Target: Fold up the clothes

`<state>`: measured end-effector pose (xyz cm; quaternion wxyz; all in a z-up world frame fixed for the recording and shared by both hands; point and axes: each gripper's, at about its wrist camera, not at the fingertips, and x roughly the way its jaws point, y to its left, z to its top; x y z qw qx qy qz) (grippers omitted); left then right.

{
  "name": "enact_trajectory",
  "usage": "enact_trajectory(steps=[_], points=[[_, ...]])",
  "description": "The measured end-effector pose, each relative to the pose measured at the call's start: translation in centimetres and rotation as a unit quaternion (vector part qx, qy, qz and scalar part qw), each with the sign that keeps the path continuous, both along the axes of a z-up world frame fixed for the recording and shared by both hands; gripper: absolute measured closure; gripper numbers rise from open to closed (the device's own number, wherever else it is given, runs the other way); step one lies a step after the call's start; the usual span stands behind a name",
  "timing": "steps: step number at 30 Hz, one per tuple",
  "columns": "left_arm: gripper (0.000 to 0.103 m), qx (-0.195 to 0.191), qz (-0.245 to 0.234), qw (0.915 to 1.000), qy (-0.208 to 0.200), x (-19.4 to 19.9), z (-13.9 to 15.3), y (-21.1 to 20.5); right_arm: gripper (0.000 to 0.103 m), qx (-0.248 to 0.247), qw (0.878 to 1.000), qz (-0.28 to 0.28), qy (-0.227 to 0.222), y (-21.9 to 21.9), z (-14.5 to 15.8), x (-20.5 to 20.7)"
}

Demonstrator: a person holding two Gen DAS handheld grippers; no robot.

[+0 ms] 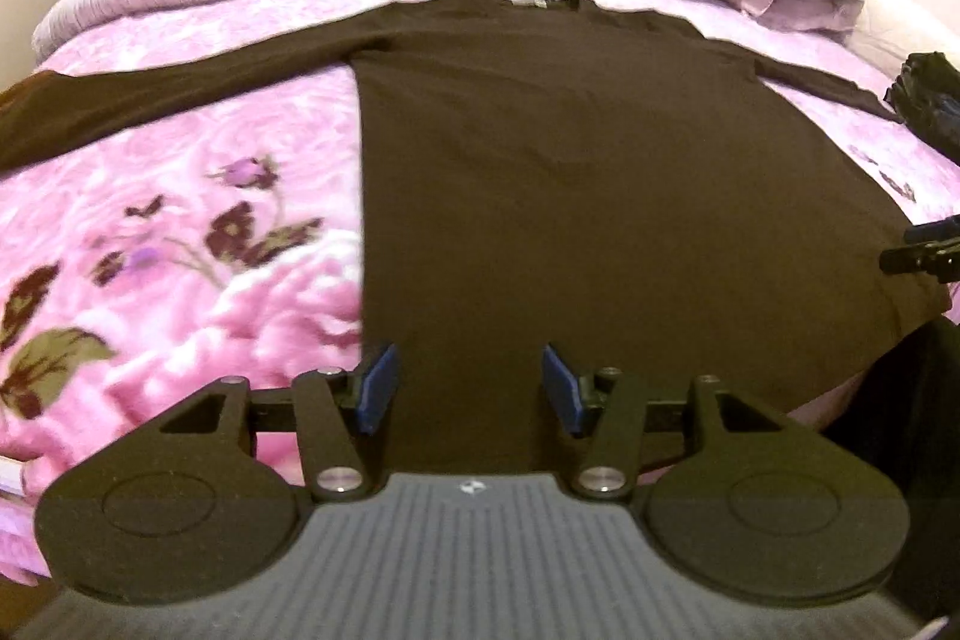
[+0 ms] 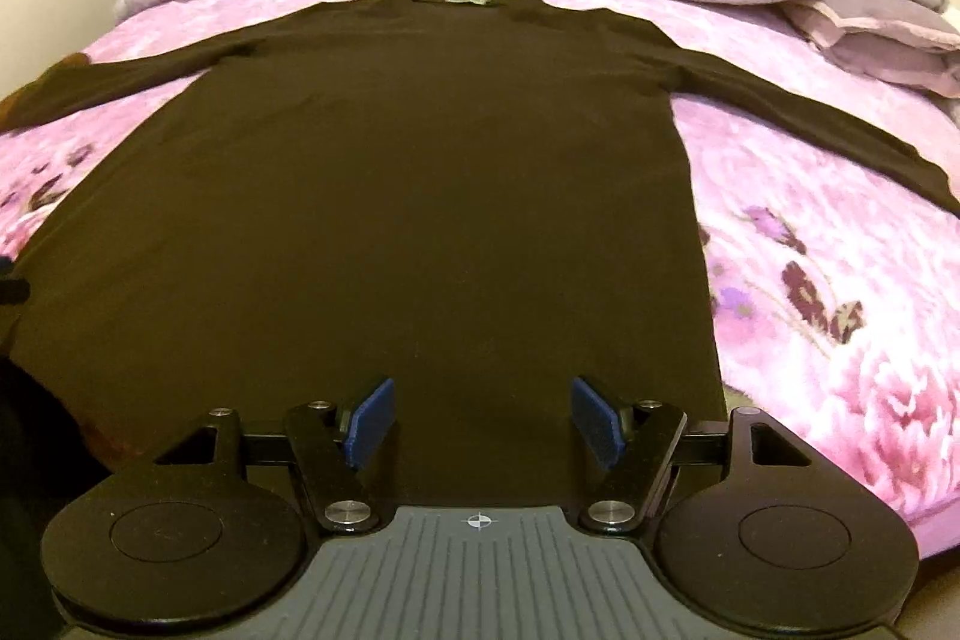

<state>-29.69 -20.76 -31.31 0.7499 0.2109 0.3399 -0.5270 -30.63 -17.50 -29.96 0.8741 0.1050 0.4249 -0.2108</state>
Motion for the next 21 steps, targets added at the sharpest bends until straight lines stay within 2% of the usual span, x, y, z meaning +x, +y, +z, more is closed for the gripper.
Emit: enact_trajectory(steps=[9, 21], points=[[0.043, 0.020, 0.010, 0.9993, -0.030, -1.0, -1.0, -1.1, 0.029, 0.023, 0.999, -0.020, 0.020, -0.3, -1.5, 0.4], [0.038, 0.018, 0.012, 0.9993, -0.030, -0.8, -1.3, -1.0, 0.019, 0.019, 0.999, -0.022, 0.014, -0.2, -2.1, 0.1]])
